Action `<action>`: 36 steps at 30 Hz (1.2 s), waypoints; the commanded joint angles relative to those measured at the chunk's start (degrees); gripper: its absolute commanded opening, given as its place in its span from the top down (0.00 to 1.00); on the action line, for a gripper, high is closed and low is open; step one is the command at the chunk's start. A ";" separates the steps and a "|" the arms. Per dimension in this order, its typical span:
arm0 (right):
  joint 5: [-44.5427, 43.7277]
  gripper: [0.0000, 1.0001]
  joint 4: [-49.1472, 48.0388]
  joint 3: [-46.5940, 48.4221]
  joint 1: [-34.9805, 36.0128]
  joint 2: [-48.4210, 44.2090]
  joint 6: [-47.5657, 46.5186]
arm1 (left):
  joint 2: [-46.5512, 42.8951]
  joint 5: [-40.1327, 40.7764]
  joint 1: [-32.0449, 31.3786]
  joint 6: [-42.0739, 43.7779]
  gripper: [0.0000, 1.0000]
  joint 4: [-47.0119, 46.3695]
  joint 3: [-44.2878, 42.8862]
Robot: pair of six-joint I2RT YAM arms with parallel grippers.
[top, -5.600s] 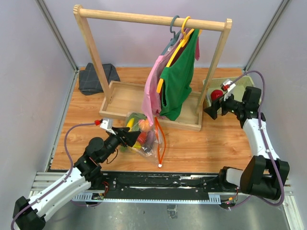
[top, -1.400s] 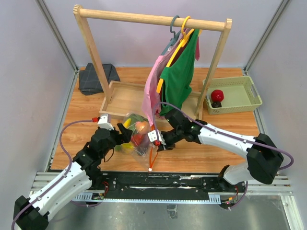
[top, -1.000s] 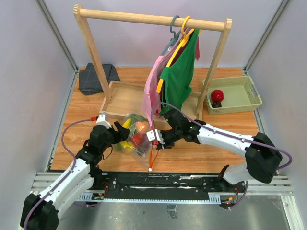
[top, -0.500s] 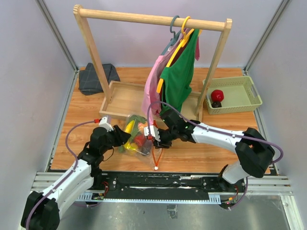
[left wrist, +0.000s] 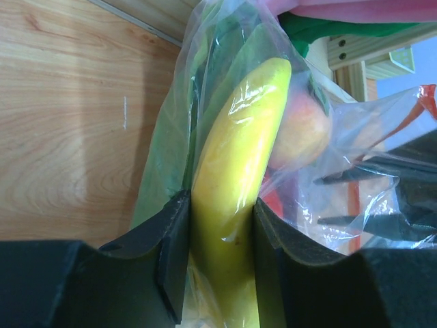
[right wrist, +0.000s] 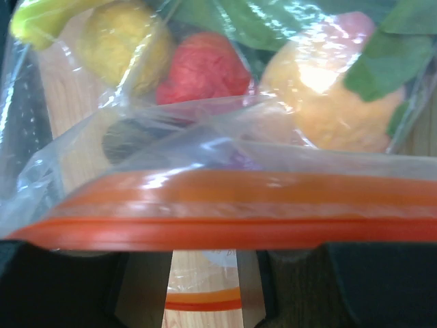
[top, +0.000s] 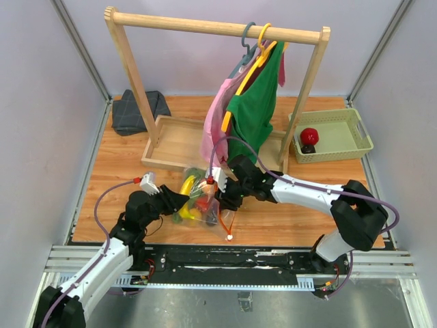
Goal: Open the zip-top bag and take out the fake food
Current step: Pick up the fake vegetable from the zipper food storage bag.
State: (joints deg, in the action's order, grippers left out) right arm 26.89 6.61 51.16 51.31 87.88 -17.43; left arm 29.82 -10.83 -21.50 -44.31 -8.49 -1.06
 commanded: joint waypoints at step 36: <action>8.93 0.46 13.58 7.19 -8.40 6.40 38.57 | -1.47 -7.97 0.29 -6.03 0.81 -7.81 5.80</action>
State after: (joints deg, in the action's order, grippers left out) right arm 34.15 16.62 56.45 44.86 93.43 18.15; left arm 29.06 -16.91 -21.50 -49.36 -11.25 -0.51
